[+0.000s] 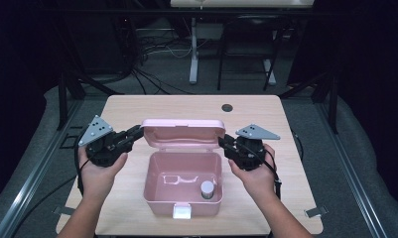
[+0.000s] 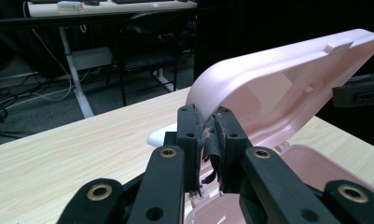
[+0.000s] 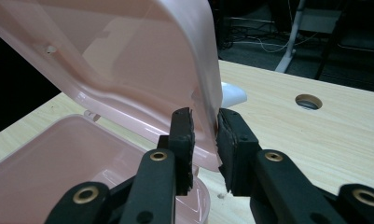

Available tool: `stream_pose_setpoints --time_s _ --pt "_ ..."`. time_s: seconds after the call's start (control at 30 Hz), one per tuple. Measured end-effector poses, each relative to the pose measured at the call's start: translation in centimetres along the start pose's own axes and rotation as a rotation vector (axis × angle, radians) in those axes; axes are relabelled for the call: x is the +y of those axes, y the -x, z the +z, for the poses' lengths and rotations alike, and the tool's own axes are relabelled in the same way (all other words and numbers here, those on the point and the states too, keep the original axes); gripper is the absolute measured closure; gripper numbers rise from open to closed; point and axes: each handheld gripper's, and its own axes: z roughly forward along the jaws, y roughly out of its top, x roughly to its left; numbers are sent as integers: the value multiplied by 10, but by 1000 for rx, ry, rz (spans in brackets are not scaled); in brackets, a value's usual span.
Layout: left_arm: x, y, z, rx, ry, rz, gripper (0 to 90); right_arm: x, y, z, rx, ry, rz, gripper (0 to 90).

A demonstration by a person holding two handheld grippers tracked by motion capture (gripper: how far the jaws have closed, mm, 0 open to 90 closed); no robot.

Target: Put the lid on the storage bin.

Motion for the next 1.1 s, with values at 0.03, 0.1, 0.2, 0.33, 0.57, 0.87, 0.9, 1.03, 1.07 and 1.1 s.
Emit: stream_pose_setpoints --time_s 0.03,0.1,0.2,0.33,0.57,0.87,0.9,1.03,1.07,1.1 --pt "0 0 -1 0 -1 0 825 -1 0 0 2 4 -2 749" --pt "-1 0 -1 -3 0 1 824 -2 0 -1 0 9 -11 737" --pt "-3 1 -2 -5 2 -2 825 -3 -1 -3 -3 6 -11 720" --pt "-4 1 -4 -8 0 -3 826 -3 3 -5 1 9 -4 695" --pt "-5 1 -4 -10 2 -6 825 -9 10 -11 -19 2 6 665" --pt "-7 2 -6 -19 6 -14 823 -15 19 -23 -15 37 27 596" --pt "-7 2 -7 -20 5 -14 823 -16 19 -25 -17 40 26 589" --pt "-9 3 -8 -23 7 -14 823 -18 23 -30 -28 41 27 569" --pt "-9 3 -9 -22 2 -10 823 -18 24 -31 -31 42 23 566" --pt "-9 4 -10 -25 3 -10 823 -19 25 -32 -31 42 20 560"
